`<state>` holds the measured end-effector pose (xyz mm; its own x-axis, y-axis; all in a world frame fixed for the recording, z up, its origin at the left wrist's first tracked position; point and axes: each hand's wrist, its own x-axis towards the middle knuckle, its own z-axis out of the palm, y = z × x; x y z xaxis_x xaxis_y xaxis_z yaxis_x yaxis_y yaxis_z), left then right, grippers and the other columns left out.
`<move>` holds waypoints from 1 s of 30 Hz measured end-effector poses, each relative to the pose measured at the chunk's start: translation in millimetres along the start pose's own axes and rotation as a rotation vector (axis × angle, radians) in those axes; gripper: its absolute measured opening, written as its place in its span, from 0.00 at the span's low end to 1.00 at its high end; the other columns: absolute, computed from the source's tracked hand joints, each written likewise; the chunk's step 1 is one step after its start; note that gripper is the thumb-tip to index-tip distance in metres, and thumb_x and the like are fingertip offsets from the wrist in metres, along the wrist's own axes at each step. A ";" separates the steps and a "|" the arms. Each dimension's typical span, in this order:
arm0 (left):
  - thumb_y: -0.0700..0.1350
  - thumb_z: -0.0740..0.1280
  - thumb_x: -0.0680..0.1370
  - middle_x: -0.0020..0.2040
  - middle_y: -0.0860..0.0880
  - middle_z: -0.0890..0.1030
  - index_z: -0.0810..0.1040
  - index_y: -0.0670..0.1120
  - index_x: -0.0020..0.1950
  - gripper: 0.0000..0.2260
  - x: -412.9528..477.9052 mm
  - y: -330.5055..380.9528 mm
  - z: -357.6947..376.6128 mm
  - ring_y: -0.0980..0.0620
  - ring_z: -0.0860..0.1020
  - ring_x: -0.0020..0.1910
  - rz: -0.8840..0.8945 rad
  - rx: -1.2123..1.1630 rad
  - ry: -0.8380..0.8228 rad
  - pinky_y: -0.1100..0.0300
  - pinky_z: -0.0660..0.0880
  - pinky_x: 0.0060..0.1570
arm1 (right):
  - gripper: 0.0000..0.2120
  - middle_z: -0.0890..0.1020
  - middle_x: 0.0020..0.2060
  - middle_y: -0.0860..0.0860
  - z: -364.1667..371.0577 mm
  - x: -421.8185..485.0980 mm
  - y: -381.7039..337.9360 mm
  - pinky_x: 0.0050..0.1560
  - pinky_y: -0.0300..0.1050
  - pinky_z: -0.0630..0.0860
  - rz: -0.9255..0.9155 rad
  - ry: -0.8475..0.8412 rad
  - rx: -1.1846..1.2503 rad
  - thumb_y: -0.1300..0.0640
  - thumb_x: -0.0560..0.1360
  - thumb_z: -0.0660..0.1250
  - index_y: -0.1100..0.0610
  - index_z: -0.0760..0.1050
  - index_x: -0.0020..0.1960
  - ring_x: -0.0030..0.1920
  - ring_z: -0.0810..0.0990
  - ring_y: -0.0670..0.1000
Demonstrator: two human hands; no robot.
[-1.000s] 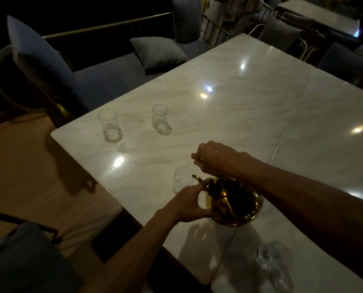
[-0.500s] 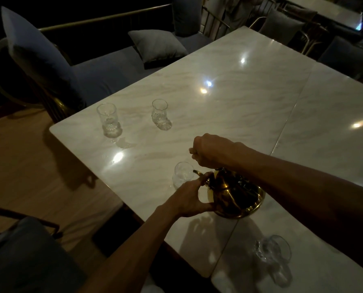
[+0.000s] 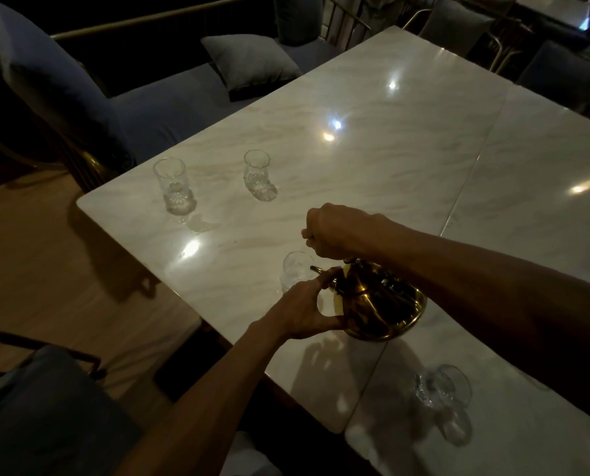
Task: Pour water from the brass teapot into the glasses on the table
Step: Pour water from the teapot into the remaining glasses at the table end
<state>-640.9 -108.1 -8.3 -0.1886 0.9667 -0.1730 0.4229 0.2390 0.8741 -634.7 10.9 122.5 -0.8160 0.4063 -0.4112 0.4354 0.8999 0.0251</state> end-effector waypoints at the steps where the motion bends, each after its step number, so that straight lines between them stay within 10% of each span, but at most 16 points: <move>1: 0.55 0.76 0.72 0.76 0.46 0.69 0.56 0.50 0.81 0.43 0.2 0.1 -0.2 0.46 0.70 0.73 0.000 0.001 0.000 0.46 0.70 0.70 | 0.15 0.80 0.56 0.54 -0.6 0.1 -0.1 0.53 0.50 0.78 -0.003 -0.001 -0.006 0.53 0.78 0.63 0.59 0.72 0.61 0.52 0.80 0.54; 30: 0.55 0.73 0.75 0.76 0.46 0.69 0.54 0.52 0.81 0.40 -16.5 24.0 8.1 0.47 0.69 0.73 -0.058 0.074 0.030 0.53 0.69 0.67 | 0.14 0.80 0.53 0.57 -7.5 -25.3 7.7 0.49 0.48 0.79 0.008 0.086 0.006 0.54 0.77 0.64 0.61 0.72 0.59 0.49 0.80 0.55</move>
<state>-620.5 -117.6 11.8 -0.2410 0.9481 -0.2074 0.4742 0.3015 0.8272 -613.5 8.7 140.0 -0.8420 0.4257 -0.3314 0.4442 0.8957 0.0221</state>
